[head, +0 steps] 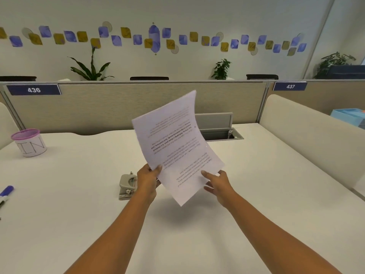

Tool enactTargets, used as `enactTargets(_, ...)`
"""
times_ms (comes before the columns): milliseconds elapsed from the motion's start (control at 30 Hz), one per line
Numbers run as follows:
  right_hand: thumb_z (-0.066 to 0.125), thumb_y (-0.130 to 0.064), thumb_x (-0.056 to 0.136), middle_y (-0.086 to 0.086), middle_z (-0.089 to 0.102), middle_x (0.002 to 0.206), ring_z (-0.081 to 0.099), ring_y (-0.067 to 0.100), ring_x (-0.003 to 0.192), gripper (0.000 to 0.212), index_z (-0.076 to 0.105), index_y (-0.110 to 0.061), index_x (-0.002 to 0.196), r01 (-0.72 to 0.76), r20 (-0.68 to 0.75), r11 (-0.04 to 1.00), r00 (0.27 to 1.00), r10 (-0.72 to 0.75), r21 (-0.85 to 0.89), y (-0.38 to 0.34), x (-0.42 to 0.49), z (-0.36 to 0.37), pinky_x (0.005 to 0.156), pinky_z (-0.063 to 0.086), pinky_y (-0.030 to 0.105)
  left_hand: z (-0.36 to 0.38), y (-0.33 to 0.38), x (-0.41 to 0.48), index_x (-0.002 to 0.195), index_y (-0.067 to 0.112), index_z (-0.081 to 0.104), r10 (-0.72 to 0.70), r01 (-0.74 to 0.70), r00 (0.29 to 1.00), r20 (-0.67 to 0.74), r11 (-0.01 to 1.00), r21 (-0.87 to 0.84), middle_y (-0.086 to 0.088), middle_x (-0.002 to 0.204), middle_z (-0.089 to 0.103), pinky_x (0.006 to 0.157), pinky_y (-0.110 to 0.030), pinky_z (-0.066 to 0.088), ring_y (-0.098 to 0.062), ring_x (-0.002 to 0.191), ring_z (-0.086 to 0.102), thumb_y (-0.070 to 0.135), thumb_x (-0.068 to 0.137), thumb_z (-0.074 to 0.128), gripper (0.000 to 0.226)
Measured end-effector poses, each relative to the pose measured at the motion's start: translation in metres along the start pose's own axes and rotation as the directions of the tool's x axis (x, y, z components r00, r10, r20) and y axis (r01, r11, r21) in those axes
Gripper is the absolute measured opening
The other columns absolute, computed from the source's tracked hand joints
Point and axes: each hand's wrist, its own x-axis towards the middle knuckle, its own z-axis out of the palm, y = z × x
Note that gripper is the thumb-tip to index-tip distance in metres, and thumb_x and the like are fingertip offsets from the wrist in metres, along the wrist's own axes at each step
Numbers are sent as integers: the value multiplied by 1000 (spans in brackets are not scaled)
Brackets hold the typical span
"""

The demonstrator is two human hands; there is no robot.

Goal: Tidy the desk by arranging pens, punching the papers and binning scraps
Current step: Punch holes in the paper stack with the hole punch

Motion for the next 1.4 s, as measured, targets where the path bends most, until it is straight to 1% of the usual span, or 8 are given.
enactTargets(133,58,7,83,16,55,127,58,30,107,46,42,-3,125,63,-34,991,998,-59,122,2,4,2,83,50,37,-3,0,3,106,12,56,4,-5,1000,30,1000,25,-7,102,63,73,-34,51,-23,88,61,-4,88,55,24)
enactTargets(367,58,2,85,13,61,122,58,32,110,38,53,-8,121,187,-66,964,977,-202,-188,-6,7,-15,96,49,48,-18,16,15,117,9,52,64,-64,998,3,997,50,-9,104,67,66,-25,55,-20,87,67,-6,84,58,37)
enactTargets(533,56,1,87,14,62,118,58,32,109,29,55,-10,113,250,-86,937,957,-278,-245,-13,6,-29,98,47,52,-36,28,25,120,4,51,66,-65,998,-24,997,34,-9,92,66,63,-24,58,-20,75,63,-7,83,58,38)
enactTargets(667,54,-2,89,13,63,115,60,33,106,21,55,-13,108,299,-99,929,940,-326,-217,-21,4,-33,96,48,54,-46,29,31,112,3,56,57,-57,998,7,985,162,-13,103,64,80,-36,52,-28,85,63,-7,81,62,33)
enactTargets(933,53,-7,92,8,63,106,60,27,96,17,55,-15,107,468,-146,866,858,-493,-176,-44,3,-32,83,51,38,-46,30,36,105,7,60,162,-155,987,-4,951,268,-10,103,63,79,-31,52,-29,90,61,-5,77,67,31)
enactTargets(1067,55,-9,91,7,63,102,60,27,93,13,55,-15,103,460,-141,861,858,-494,-217,-36,5,-36,83,52,39,-49,25,34,107,6,60,146,-145,989,25,920,365,-9,101,63,78,-33,50,-28,88,60,-5,78,66,32)
enactTargets(1200,54,-15,92,3,63,92,63,28,89,3,54,-17,89,424,-119,842,867,-484,-333,-19,7,-38,74,52,33,-48,16,30,102,3,60,76,-98,995,71,908,407,-13,101,66,84,-39,51,-30,89,62,-11,80,61,26)
enactTargets(1400,54,-14,92,6,63,98,62,28,91,3,54,-14,96,450,-149,846,851,-503,-285,-29,8,-37,76,51,33,-41,23,27,99,6,59,168,-175,984,53,905,387,-10,102,65,80,-38,50,-32,90,62,-7,84,58,20)
